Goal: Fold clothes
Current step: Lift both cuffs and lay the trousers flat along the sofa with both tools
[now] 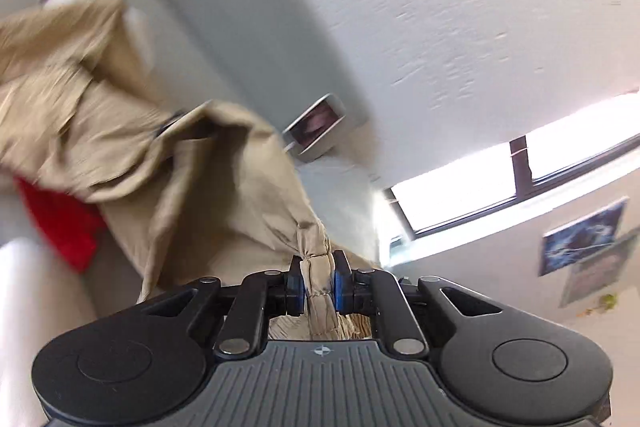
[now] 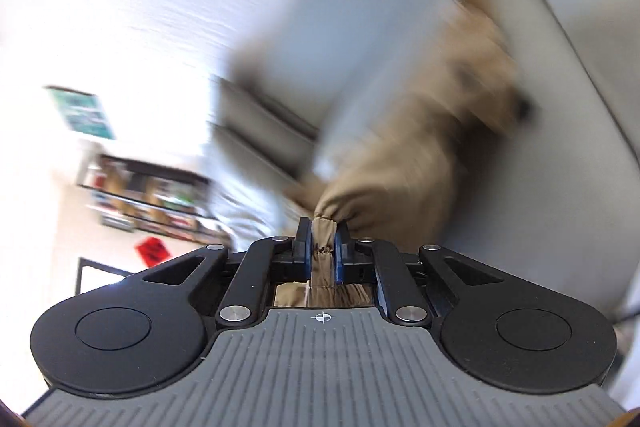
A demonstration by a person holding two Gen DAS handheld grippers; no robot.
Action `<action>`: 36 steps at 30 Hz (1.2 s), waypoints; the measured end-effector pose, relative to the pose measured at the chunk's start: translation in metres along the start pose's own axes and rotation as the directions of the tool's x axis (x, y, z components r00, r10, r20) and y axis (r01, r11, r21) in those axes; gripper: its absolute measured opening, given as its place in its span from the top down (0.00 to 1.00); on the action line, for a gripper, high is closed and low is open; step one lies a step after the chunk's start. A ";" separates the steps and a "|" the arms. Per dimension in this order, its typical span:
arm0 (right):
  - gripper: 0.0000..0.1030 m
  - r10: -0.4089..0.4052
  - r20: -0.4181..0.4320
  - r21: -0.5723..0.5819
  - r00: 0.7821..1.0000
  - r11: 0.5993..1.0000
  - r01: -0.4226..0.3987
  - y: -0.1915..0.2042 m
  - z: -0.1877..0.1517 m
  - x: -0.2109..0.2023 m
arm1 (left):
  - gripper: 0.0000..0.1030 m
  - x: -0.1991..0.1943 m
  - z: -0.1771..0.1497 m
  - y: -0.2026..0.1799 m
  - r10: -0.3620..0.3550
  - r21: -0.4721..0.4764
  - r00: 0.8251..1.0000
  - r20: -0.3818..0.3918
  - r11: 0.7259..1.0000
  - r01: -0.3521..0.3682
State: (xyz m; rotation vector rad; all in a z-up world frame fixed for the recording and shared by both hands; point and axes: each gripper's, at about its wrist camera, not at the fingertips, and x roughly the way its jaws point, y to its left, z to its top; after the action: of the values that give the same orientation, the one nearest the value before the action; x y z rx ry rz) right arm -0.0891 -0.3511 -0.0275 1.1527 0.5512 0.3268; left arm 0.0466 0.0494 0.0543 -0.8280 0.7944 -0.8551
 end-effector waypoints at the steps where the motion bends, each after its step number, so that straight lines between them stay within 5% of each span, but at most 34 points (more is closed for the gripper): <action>1: 0.90 0.048 0.054 -0.059 0.997 0.997 -0.045 0.030 0.010 -0.014 | 0.90 -0.014 0.010 -0.024 -0.072 0.042 0.995 0.075 0.997 0.069; 3: 0.90 0.155 0.159 -0.182 0.975 0.975 -0.125 0.088 0.023 -0.046 | 0.90 -0.043 0.024 -0.066 -0.216 0.126 0.954 0.206 0.973 0.194; 6: 0.90 0.345 0.296 -0.379 0.891 0.898 -0.222 0.164 0.020 -0.102 | 0.90 -0.086 0.022 -0.114 -0.399 0.247 0.858 0.324 0.911 0.331; 9: 0.90 0.481 0.346 -0.555 0.805 0.797 -0.238 0.224 -0.001 -0.146 | 0.90 -0.111 0.013 -0.154 -0.474 0.372 0.797 0.374 0.864 0.339; 12: 0.90 0.509 0.398 -0.688 0.764 0.716 -0.118 0.276 -0.023 -0.173 | 0.90 -0.118 0.010 -0.180 -0.503 0.441 0.764 0.404 0.839 0.319; 15: 0.89 0.464 0.436 -0.699 0.771 0.715 -0.034 0.305 -0.022 -0.181 | 0.90 -0.107 0.015 -0.192 -0.481 0.444 0.779 0.403 0.847 0.293; 21: 0.89 0.194 0.508 -0.557 0.839 0.817 0.148 0.292 0.050 -0.132 | 0.90 0.001 0.065 -0.162 -0.217 0.316 0.934 0.283 0.941 0.123; 24: 0.89 0.022 0.511 -0.454 0.860 0.856 0.248 0.257 0.112 -0.071 | 0.90 0.069 0.097 -0.125 -0.117 0.235 0.970 0.214 0.970 0.065; 27: 0.89 -0.049 0.540 -0.399 0.840 0.864 0.307 0.236 0.162 -0.031 | 0.90 0.093 0.121 -0.129 -0.114 0.271 0.962 0.248 0.961 0.044; 30: 0.89 0.039 0.569 -0.472 0.821 0.833 0.287 0.261 0.178 -0.034 | 0.90 0.065 0.123 -0.173 -0.271 0.448 0.911 0.310 0.887 0.112; 32: 0.89 0.120 0.589 -0.557 0.799 0.777 0.294 0.282 0.163 -0.057 | 0.89 0.040 0.111 -0.193 -0.351 0.543 0.881 0.318 0.829 0.135; 34: 0.89 0.193 0.596 -0.633 0.779 0.711 0.308 0.300 0.140 -0.087 | 0.89 0.022 0.094 -0.191 -0.383 0.583 0.876 0.292 0.798 0.155; 36: 0.89 0.207 0.582 -0.651 0.786 0.698 0.298 0.295 0.115 -0.108 | 0.89 0.017 0.073 -0.169 -0.354 0.573 0.905 0.236 0.803 0.164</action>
State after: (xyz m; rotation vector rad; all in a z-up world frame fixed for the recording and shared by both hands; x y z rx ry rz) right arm -0.1027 -0.3826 0.3051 0.3991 -0.1644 0.0699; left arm 0.0622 -0.0130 0.2280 -0.5507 0.1073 -1.0854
